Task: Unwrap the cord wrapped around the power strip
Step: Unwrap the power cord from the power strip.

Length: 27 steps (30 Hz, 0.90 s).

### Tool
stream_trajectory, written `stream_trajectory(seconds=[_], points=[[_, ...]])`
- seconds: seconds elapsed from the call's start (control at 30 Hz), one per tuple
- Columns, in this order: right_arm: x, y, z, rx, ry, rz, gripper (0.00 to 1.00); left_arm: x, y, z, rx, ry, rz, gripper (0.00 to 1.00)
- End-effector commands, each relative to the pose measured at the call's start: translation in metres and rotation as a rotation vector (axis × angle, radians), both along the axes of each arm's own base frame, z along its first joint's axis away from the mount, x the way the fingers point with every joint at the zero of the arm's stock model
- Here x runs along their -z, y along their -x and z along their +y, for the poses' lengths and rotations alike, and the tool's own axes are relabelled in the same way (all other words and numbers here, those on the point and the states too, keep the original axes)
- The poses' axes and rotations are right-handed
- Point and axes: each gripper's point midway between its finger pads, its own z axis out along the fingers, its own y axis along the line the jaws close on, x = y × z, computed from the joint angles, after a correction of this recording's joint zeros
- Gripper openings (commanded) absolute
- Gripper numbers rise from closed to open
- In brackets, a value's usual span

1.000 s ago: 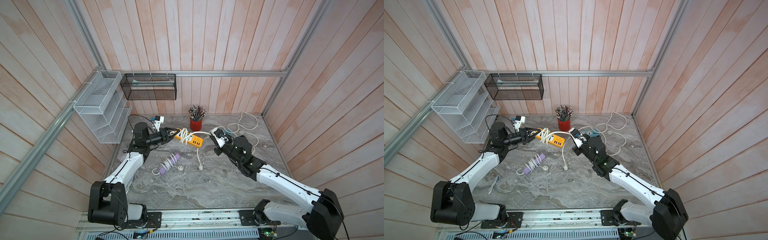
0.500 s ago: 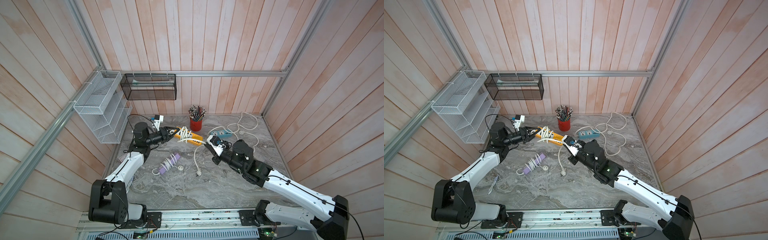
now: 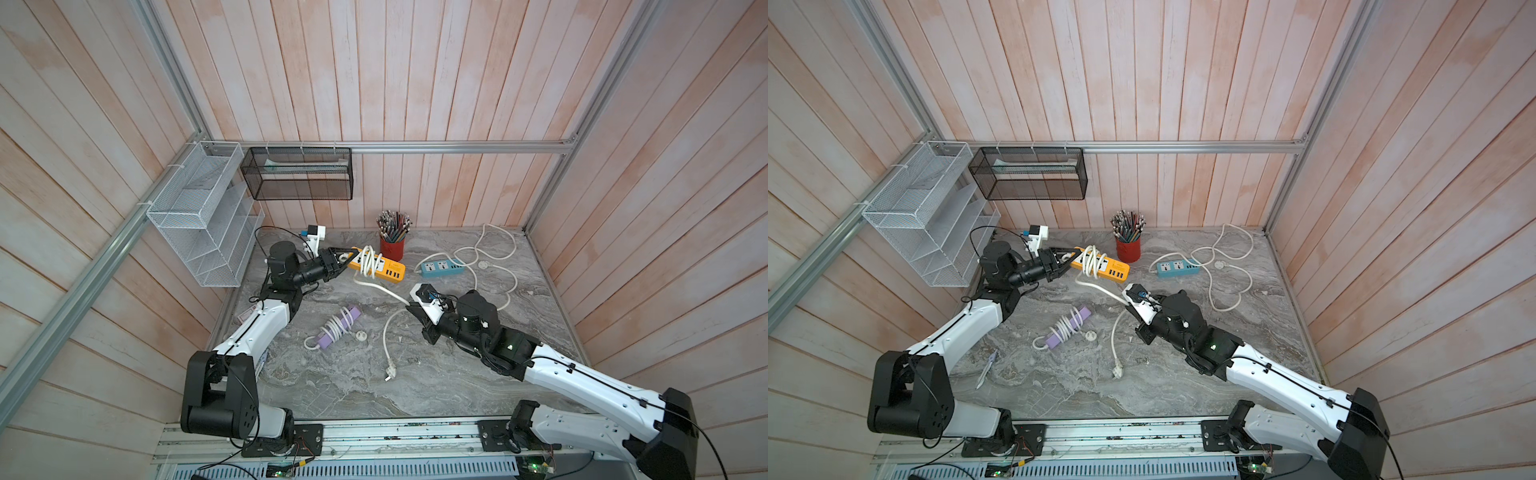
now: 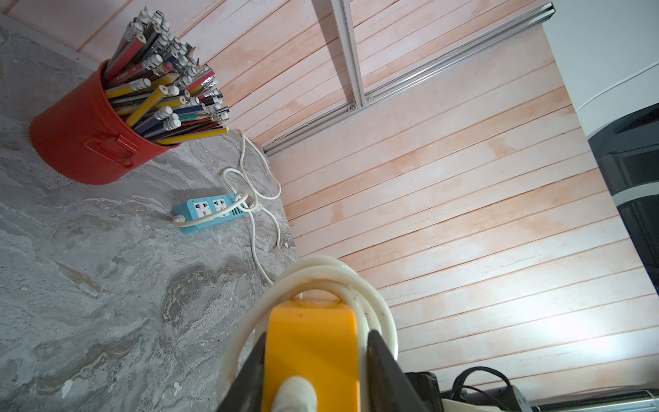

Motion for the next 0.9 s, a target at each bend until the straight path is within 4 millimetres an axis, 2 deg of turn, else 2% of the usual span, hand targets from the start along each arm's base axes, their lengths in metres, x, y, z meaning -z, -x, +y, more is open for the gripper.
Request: stream_trajectory(seconds=[0.0, 0.17, 0.3, 0.53, 0.73, 0.8, 0.87], points=[[0.023, 0.0, 0.008, 0.008, -0.028, 0.095, 0.0, -0.044, 0.002, 0.0, -0.008, 0.021, -0.139, 0.0], [0.054, -0.012, 0.014, 0.036, -0.046, 0.198, 0.0, -0.056, 0.006, 0.0, -0.002, 0.025, -0.173, 0.0], [0.066, -0.029, 0.011, 0.071, -0.07, 0.262, 0.0, -0.06, 0.01, 0.0, 0.003, 0.026, -0.187, 0.0], [0.099, -0.08, -0.017, 0.212, -0.075, 0.403, 0.0, -0.069, 0.019, 0.001, 0.017, 0.055, -0.215, 0.0], [0.126, -0.126, -0.022, 0.263, -0.076, 0.519, 0.0, -0.073, 0.031, -0.001, 0.034, 0.077, -0.223, 0.0], [0.126, -0.143, -0.027, 0.292, -0.096, 0.529, 0.0, -0.069, 0.034, -0.001, 0.036, 0.078, -0.214, 0.0], [0.114, -0.163, -0.038, 0.336, -0.143, 0.514, 0.0, -0.063, 0.038, -0.002, 0.042, 0.077, -0.196, 0.0]])
